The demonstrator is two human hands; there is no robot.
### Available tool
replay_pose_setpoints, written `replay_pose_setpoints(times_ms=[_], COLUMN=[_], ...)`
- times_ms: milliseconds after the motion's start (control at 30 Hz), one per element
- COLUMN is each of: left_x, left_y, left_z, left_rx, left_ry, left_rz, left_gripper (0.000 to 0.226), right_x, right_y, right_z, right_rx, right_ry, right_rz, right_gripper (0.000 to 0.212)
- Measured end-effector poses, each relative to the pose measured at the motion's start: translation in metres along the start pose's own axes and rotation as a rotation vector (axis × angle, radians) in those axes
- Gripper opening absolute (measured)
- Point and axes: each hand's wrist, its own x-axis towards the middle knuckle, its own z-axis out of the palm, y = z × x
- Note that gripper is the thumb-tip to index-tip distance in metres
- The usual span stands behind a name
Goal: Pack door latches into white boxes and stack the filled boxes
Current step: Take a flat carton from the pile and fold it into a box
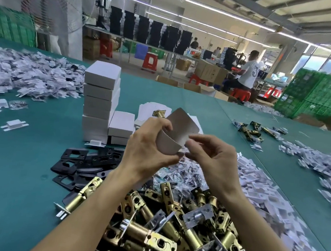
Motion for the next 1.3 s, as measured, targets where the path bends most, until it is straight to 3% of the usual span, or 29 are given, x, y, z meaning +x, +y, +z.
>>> replay_pose_setpoints(times_ms=[100,200,300,500,667,800,967,1133,1300], left_x=[-0.001,-0.002,0.000,-0.002,-0.002,-0.003,-0.001,-0.001,-0.001], left_y=[0.002,0.006,0.006,0.001,0.000,0.001,0.003,0.004,0.001], left_z=[0.002,0.003,-0.001,-0.004,-0.005,-0.005,-0.002,-0.004,-0.006], left_rx=[-0.012,0.035,0.161,0.245,0.222,0.181,0.099,0.106,0.142], left_ry=[0.020,-0.004,-0.039,-0.160,-0.162,-0.145,-0.134,-0.108,-0.124], left_rz=[0.004,-0.007,-0.026,-0.049,-0.074,-0.080,-0.069,-0.076,-0.061], left_gripper=[0.048,0.047,0.048,0.049,0.046,0.054,0.075,0.088,0.095], right_x=[0.001,0.003,0.006,0.010,0.010,0.003,0.005,0.009,0.012], right_y=[0.003,0.012,0.018,0.025,0.023,0.023,0.014,0.010,0.008], right_z=[-0.003,0.008,0.016,0.015,0.015,0.022,0.028,0.025,0.027], right_rx=[-0.091,-0.097,-0.101,-0.172,0.053,0.034,0.242,0.233,0.345], right_ry=[-0.125,-0.217,-0.238,-0.297,-0.189,-0.165,-0.046,-0.112,-0.067], right_rz=[0.014,0.062,0.040,0.028,-0.029,-0.156,0.018,0.106,0.138], right_gripper=[0.028,0.023,0.011,0.011,0.027,0.030,0.014,0.024,0.018])
